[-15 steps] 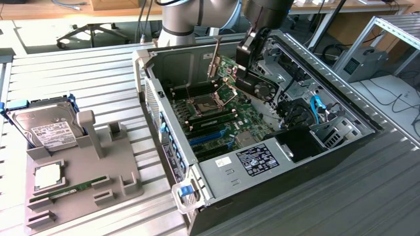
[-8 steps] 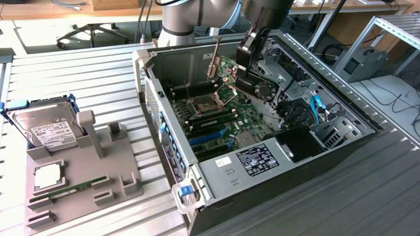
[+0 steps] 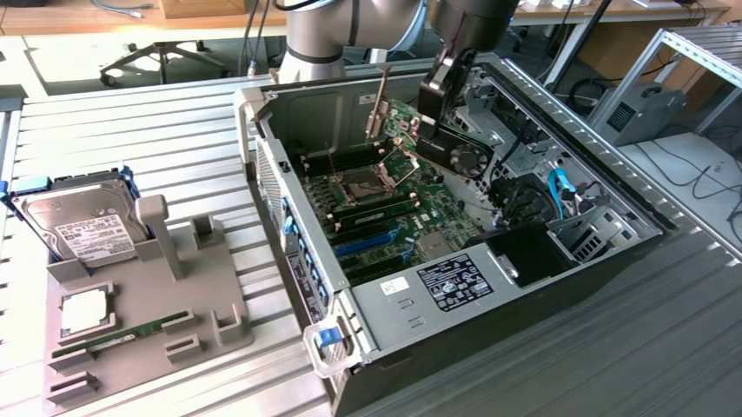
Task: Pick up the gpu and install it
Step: 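Insert the gpu into the slot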
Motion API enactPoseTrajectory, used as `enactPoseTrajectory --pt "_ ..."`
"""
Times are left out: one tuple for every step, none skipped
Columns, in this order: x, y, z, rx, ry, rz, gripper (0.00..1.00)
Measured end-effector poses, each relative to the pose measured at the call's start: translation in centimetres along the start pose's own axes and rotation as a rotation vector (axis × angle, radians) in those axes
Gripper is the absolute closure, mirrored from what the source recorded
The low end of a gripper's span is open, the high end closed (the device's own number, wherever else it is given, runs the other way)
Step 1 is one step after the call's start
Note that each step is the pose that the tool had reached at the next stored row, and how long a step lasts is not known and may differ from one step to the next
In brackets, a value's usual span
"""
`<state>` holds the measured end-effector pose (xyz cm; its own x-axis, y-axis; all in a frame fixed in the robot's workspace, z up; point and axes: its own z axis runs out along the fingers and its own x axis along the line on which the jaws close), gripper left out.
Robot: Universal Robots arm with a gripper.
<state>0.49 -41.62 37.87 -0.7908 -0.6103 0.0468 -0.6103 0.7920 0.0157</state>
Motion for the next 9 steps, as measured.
enactPoseTrajectory --pt "0.0 0.0 0.0 0.0001 0.0001 -0.002 0.73" --pt "0.0 0.0 0.0 0.0002 0.0001 -0.004 0.73" --pt "0.0 0.0 0.0 0.0002 0.0 -0.006 0.73" --pt "0.0 0.0 0.0 0.0004 0.0002 -0.009 0.73" --pt "0.0 0.0 0.0 0.0005 0.0002 -0.011 0.73" --pt "0.0 0.0 0.0 0.0006 0.0002 -0.013 0.73" --pt "0.0 0.0 0.0 0.0007 0.0003 -0.016 0.73" --pt "0.0 0.0 0.0 0.0008 0.0003 -0.019 0.73" --pt "0.0 0.0 0.0 0.0009 0.0003 -0.02 0.73"
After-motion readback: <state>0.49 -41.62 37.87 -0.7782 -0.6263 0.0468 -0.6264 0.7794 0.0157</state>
